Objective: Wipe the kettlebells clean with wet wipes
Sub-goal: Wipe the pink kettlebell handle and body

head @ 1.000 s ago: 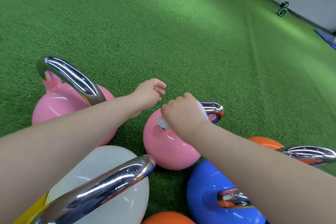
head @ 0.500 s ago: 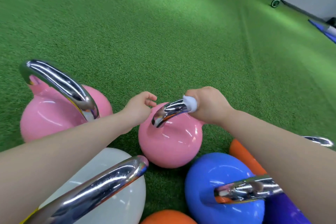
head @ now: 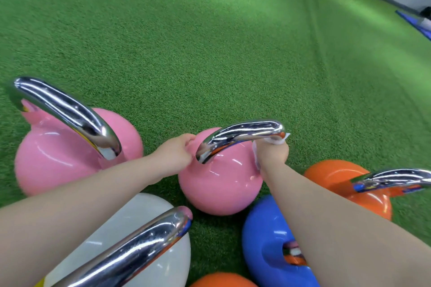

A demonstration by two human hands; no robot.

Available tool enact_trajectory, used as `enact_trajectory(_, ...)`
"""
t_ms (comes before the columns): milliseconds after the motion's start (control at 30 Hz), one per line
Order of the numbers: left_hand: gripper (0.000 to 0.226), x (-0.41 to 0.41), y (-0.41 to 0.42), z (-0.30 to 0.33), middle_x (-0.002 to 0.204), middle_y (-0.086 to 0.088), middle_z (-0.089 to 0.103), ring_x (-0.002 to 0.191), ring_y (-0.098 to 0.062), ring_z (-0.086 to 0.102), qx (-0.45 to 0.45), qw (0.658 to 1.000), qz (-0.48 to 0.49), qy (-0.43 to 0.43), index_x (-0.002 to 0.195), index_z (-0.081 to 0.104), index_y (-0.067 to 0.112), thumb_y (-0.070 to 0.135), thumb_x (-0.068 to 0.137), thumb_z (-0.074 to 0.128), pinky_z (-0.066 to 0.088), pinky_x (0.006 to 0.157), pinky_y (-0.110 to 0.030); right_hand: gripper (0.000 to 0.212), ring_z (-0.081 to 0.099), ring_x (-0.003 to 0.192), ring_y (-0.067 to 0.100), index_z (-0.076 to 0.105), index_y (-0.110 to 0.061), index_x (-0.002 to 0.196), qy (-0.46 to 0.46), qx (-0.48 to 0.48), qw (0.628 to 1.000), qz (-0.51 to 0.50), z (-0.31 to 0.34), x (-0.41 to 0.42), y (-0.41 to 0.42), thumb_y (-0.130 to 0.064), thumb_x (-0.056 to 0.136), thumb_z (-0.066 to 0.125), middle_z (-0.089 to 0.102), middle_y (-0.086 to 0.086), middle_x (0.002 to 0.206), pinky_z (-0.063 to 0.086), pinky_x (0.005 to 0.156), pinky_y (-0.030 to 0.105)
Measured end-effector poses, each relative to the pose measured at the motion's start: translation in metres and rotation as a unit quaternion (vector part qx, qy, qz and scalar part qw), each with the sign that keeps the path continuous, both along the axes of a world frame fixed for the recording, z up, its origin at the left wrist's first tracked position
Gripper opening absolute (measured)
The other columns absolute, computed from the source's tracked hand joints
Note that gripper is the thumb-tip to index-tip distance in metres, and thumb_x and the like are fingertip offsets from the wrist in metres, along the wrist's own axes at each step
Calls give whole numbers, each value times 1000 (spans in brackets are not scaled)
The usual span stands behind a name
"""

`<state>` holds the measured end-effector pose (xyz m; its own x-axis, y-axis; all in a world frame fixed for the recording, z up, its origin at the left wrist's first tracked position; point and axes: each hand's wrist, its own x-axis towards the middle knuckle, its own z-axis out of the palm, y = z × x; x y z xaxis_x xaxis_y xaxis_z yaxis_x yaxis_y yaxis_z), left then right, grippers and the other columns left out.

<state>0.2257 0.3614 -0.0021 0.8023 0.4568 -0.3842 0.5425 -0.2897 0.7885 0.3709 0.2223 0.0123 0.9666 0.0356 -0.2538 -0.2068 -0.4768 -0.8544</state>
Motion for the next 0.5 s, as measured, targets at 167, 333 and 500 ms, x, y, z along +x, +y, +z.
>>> enact_trajectory(167, 43, -1, -1, -5, 138, -1, 49, 123, -20, 47, -10, 1000, -9, -1, 140, 37, 19, 17, 97, 42, 36, 93, -28, 31, 52, 86, 28, 39, -16, 63, 25, -91, 995, 14, -7, 0, 0, -23, 91, 50, 51, 7, 85, 46, 87, 35)
enact_trajectory(333, 54, -1, 2, -4, 133, -4, 52, 117, -22, 51, 11, 1000, -13, 1, 143, 28, 17, 10, 93, 47, 42, 95, -30, 16, 55, 81, 24, 58, -9, 101, 39, -28, 999, 8, -11, -2, 0, -15, 86, 59, 57, 5, 91, 48, 77, 33)
enact_trajectory(500, 58, -5, 4, -5, 133, -6, 52, 118, -24, 51, 11, 1000, -16, 2, 145, 24, 18, 12, 93, 48, 43, 98, -32, 19, 55, 79, 26, 48, -16, 70, 10, -70, 997, 4, -7, -3, 4, -14, 88, 54, 54, 1, 72, 48, 79, 37)
